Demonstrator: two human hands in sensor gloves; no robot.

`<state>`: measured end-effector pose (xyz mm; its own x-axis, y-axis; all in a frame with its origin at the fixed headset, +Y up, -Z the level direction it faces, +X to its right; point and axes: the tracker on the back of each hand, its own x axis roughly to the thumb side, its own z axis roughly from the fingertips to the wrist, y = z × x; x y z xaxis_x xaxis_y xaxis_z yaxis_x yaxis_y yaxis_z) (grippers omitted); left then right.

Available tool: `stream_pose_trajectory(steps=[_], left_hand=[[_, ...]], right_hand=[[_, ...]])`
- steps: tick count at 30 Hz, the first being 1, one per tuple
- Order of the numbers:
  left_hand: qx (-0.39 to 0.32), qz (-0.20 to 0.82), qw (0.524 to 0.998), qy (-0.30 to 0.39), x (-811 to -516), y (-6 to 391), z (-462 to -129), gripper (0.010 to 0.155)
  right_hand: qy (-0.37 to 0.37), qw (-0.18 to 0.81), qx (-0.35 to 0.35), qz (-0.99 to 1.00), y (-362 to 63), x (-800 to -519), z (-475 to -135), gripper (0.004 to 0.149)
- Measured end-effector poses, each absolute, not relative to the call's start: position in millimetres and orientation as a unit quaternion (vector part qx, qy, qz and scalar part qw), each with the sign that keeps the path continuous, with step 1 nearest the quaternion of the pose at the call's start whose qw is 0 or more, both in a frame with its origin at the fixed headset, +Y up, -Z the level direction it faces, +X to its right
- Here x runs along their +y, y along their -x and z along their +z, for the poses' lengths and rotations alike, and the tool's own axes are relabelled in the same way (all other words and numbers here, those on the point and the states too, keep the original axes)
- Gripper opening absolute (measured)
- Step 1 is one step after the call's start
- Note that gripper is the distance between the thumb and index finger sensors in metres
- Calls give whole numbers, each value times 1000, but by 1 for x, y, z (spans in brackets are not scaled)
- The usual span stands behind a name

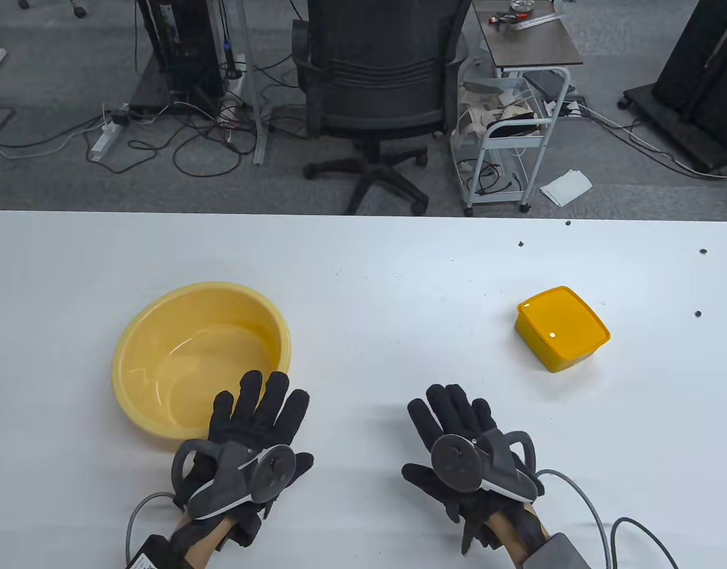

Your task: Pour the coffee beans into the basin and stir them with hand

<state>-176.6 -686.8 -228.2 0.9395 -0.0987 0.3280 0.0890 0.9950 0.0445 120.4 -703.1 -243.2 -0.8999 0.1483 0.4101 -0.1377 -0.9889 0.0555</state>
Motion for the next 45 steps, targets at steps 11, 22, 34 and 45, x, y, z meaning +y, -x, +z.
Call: stream_pose_trajectory(steps=[11,22,34,45], left_hand=[[-167,-48,985,-7,-687,177,-228,87],[-163,-48,986,-1,-687,178,-229,87],[-140,-33,990,2,-684,187,-233,87],[-114,-27,993,13,-687,196,-239,87]], right_hand=[[-213,63,20,975,-117,-704,-242,90],[-220,53,34,973,-114,-706,-241,91],[-133,6,64,989,-140,-688,-272,92],[89,38,77,992,-253,-663,-364,94]])
